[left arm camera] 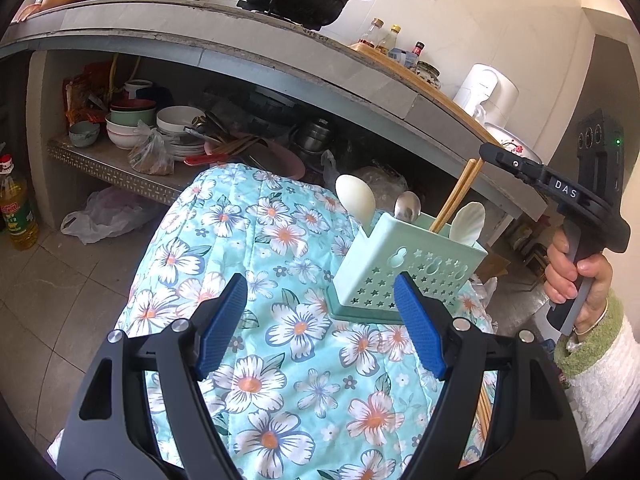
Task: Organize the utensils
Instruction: 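Reach the right tool down to the wooden chopsticks and grasp them, then grasp a single chopstick with the left tool while the right tool holds the others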
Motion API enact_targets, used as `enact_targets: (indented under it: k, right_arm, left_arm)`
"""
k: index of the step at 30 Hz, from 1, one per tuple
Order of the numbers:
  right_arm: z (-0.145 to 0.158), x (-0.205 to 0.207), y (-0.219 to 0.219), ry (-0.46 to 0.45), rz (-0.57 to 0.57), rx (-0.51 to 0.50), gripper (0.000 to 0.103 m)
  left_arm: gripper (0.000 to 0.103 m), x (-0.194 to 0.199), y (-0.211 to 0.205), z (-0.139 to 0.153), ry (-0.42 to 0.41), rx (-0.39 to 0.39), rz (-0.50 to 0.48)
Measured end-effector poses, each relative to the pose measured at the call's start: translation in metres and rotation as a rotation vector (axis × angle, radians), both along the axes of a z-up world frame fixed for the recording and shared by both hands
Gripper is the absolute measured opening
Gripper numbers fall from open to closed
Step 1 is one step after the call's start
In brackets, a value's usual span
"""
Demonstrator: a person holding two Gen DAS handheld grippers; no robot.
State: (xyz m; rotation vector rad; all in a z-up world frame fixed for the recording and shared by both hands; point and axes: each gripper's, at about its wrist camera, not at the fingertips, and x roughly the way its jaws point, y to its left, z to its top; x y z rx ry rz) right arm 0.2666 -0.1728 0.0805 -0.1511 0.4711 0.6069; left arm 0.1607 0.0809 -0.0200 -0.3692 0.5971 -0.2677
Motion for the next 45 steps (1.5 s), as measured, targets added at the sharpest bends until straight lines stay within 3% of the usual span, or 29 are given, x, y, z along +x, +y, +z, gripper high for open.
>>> enact_targets:
  k: [7, 13, 17, 25, 30, 35, 39, 45]
  right_arm:
    - [0.014, -0.024, -0.025, 0.0, -0.01, 0.098, 0.031]
    - [0.007, -0.06, -0.077, 0.052, -0.092, 0.206, 0.037]
    - [-0.029, -0.081, -0.116, 0.178, -0.191, 0.242, 0.037]
    - [-0.154, -0.098, -0.177, 0.582, -0.335, 0.348, 0.037]
    - [-0.206, -0.099, -0.195, 0.724, -0.373, 0.433, 0.032]
    - [-0.228, -0.096, -0.197, 0.774, -0.367, 0.452, 0.023]
    - [-0.235, -0.093, -0.202, 0.779, -0.361, 0.469, 0.014]
    - [-0.242, -0.09, -0.207, 0.788, -0.334, 0.511, 0.012]
  left_arm:
    - [0.072, -0.003, -0.007, 0.004, -0.004, 0.01, -0.012]
    - [0.072, -0.008, -0.022, 0.007, -0.005, 0.046, -0.053]
    - [0.072, -0.01, -0.039, 0.002, 0.009, 0.061, -0.106]
    - [0.072, -0.016, -0.081, -0.021, 0.078, 0.078, -0.222]
    - [0.072, -0.025, -0.113, -0.042, 0.143, 0.077, -0.313]
    - [0.071, -0.035, -0.143, -0.056, 0.183, 0.088, -0.394]
    - [0.061, -0.036, -0.162, -0.059, 0.201, 0.082, -0.456]
    - [0.049, -0.026, -0.191, -0.065, 0.243, 0.065, -0.538]
